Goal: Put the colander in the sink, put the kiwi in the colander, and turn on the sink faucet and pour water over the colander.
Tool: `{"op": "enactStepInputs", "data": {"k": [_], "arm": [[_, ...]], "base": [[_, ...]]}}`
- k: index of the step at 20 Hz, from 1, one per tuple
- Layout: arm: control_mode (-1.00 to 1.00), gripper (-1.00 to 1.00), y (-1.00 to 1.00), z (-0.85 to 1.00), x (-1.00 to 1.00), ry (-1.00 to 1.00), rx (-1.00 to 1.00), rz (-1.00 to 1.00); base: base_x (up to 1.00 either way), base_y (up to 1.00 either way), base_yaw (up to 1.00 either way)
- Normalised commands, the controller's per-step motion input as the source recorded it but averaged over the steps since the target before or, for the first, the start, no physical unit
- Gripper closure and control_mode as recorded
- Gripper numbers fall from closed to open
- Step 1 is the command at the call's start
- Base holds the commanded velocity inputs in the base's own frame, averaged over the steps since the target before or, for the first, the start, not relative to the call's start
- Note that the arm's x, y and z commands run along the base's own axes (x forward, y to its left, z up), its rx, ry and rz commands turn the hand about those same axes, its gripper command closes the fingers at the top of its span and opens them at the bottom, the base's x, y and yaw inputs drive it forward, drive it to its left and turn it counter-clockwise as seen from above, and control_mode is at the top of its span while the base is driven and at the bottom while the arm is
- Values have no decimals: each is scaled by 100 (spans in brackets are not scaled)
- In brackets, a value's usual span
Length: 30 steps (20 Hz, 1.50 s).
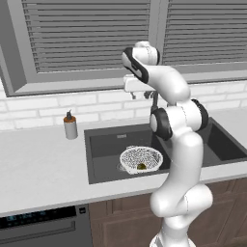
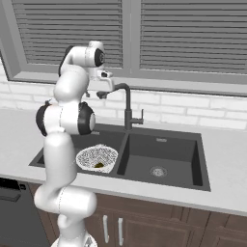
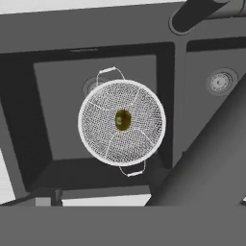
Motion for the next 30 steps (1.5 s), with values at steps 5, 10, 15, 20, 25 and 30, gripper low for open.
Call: {"op": "enactStepInputs", "data": {"k": [5, 10, 15, 20, 25, 30], "arm": [[-100, -100, 28, 3, 0, 1, 0, -1], [-100, -100, 1, 50, -11, 0, 0, -7], [-100, -100, 0, 74, -20, 0, 0, -5], [-100, -100, -1, 45, -18, 0, -3, 0], [-100, -100, -11, 0, -12, -1, -5, -5], [-100, -100, -20, 8, -7, 0, 0, -3]], "base": [[0, 0, 0], [0, 0, 0], [0, 0, 0], [0, 0, 0], [0, 0, 0], [0, 0, 0]]}}
